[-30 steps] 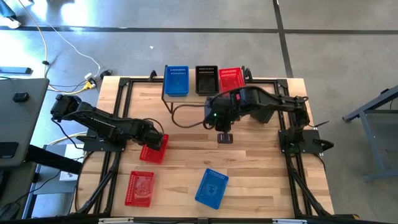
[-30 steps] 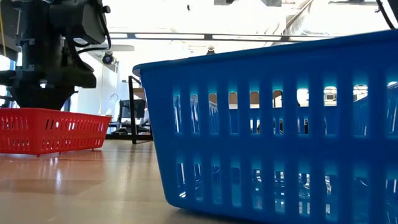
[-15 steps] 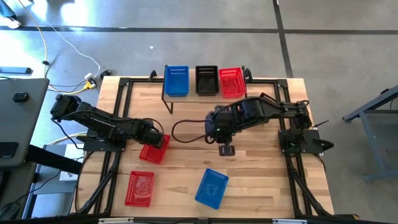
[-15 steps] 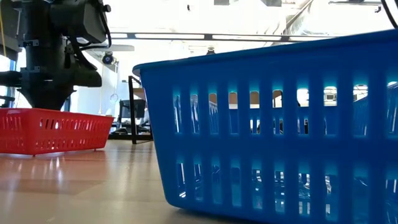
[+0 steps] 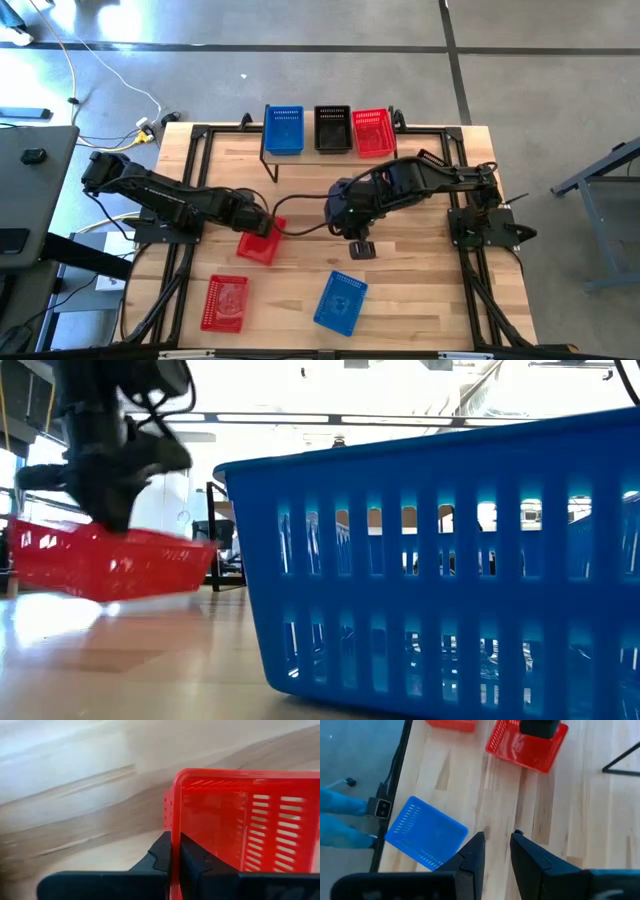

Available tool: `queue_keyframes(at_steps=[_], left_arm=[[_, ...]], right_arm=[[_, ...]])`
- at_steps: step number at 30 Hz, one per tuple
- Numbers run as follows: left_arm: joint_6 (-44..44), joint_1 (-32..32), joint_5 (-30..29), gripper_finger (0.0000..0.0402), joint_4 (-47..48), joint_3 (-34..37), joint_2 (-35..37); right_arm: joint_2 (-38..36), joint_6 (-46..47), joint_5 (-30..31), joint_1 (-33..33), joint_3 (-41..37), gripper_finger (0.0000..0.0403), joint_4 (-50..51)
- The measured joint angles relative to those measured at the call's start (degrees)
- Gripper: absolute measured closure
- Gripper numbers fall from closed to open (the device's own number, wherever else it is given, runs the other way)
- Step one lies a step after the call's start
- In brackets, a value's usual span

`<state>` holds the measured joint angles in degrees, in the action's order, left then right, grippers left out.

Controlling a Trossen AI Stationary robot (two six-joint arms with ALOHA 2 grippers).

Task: Stack baskets on shelf by color
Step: Stack the top red bin on top of the other red bin on the shelf

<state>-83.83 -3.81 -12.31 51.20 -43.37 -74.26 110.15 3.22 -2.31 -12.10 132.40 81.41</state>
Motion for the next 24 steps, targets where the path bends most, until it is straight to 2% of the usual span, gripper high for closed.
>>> queue_keyframes(at_steps=[11, 17, 24], left_arm=[[-2.0, 0.1, -5.0, 0.0399, 0.0, -10.1, 0.0], [-1.8, 0.9, -5.1, 0.04, 0.1, -14.4, 0.0], [0.0, 1.6, -5.8, 0.0401, 1.7, -21.0, 0.0]], right_arm=[[0.0, -8.4, 0.6, -1.0, 0.0, 0.0324, -0.9], [0.0, -12.0, 2.5, -1.6, 0.0, 0.0324, -3.9], [0.0, -17.5, 1.3, -1.8, 0.0, 0.0324, -9.6]])
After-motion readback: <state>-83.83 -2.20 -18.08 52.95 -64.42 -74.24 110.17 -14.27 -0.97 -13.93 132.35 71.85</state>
